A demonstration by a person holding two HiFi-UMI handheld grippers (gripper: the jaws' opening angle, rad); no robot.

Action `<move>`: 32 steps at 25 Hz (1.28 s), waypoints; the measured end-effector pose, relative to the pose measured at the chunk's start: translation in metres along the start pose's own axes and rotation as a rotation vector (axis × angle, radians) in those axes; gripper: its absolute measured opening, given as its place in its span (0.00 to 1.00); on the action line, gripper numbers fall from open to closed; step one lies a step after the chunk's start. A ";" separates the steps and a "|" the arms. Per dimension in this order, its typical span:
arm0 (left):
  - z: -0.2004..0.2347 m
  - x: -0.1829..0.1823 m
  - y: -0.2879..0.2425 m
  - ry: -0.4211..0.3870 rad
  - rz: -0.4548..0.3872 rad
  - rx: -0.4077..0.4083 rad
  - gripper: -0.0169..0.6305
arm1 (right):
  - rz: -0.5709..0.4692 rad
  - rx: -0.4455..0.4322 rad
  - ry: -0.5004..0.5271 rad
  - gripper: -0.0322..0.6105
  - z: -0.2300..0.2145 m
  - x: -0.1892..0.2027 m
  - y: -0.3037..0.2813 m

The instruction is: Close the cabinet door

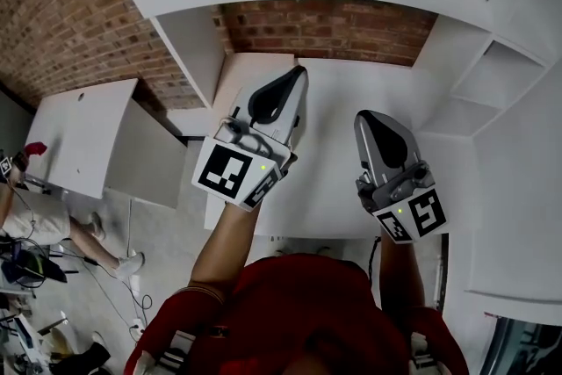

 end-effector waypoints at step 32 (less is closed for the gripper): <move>-0.018 0.018 0.074 0.077 0.008 0.078 0.03 | 0.052 0.041 0.025 0.07 0.052 0.001 0.013</move>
Point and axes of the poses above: the fingertips, and each gripper's own axes: y backward along the fingers, z to its left, x out of its underside, the point moved 9 cm from there along y, backward along the fingers, and after that the axes turned 12 degrees about y, right-handed, at the moved point
